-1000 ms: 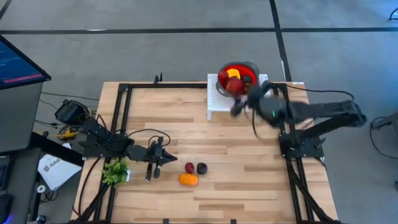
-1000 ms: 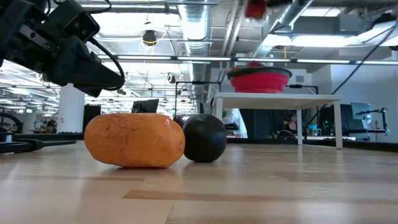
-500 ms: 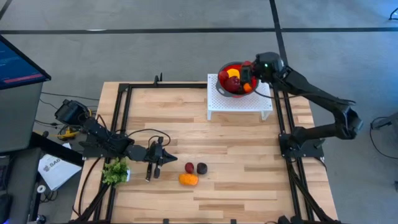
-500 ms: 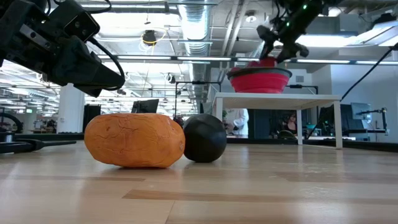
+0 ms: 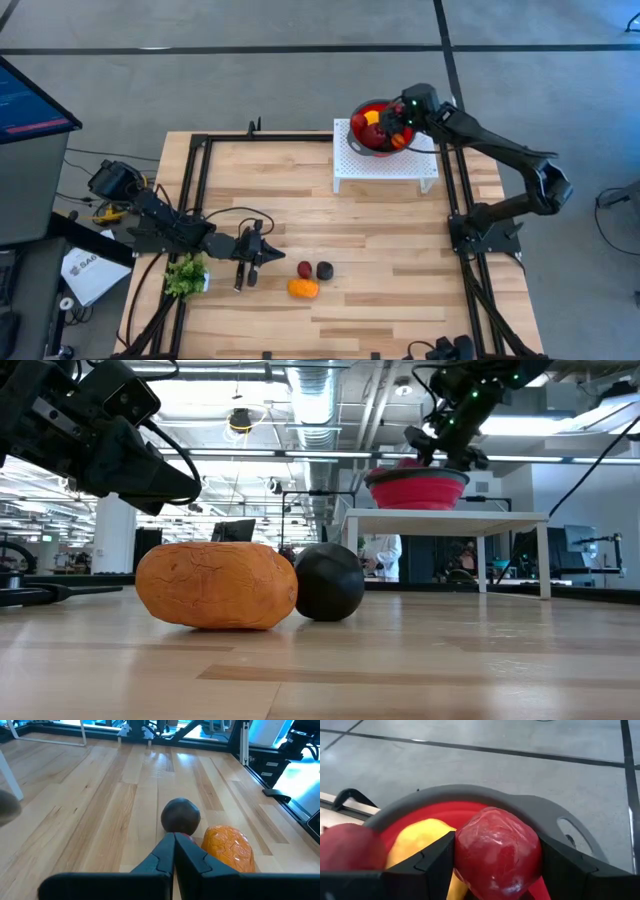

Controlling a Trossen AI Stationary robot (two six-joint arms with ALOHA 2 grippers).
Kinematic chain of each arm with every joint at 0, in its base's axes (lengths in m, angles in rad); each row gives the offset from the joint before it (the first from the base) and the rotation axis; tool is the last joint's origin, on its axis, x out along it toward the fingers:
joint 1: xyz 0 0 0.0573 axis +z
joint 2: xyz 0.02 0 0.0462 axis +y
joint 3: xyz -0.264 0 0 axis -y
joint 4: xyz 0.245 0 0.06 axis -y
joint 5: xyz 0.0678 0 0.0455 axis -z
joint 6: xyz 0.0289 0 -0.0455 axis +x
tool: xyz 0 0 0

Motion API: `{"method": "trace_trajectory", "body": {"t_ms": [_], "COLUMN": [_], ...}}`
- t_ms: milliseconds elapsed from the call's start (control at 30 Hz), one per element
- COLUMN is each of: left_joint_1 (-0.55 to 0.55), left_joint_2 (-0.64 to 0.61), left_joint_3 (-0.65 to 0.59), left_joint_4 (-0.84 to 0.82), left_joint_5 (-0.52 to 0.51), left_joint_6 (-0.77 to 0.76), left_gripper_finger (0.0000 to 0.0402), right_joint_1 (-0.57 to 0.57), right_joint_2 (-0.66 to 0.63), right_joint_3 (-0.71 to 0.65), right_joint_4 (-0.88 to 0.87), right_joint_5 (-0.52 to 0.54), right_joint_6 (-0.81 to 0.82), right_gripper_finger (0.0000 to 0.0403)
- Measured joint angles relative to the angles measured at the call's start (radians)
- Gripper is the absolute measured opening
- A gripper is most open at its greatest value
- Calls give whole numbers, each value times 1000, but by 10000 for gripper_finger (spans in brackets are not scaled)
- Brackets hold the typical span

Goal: Pick & Place Fruit
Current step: Put the red apple into the orange strainer bowl on the shelf, then put the purple plum into the orange strainer bowl on the shelf

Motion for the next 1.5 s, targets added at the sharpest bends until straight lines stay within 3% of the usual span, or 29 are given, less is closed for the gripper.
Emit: {"method": "trace_trajectory", "body": {"t_ms": [400, 667, 833, 1000, 1267, 1367, 1500], "left_joint_1": [0, 0, 0, 0, 0, 0, 0], "left_joint_2": [0, 0, 0, 0, 0, 0, 0], "left_joint_3": [0, 0, 0, 0, 0, 0, 0], "left_joint_4": [1, 1, 1, 1, 2, 5, 10], "left_joint_5": [0, 0, 0, 0, 0, 0, 0], "left_joint_6": [0, 0, 0, -3, -3, -2, -1], "left_gripper_finger": [2, 2, 2, 2, 2, 2, 2], "right_joint_1": [-5, -2, 69, 290, 872, 1076, 1269], "right_joint_2": [9, 7, -22, -107, -172, -136, -21], "right_joint_3": [2, 50, 64, 66, 61, 21, -62], "right_joint_4": [18, 14, 13, -26, -66, -35, 23], "right_joint_5": [-14, -10, 84, 348, 670, 743, 748], "right_joint_6": [-4, -26, -85, -195, -188, -137, 3], "right_gripper_finger": [297, 307, 300, 287, 270, 270, 270]}}
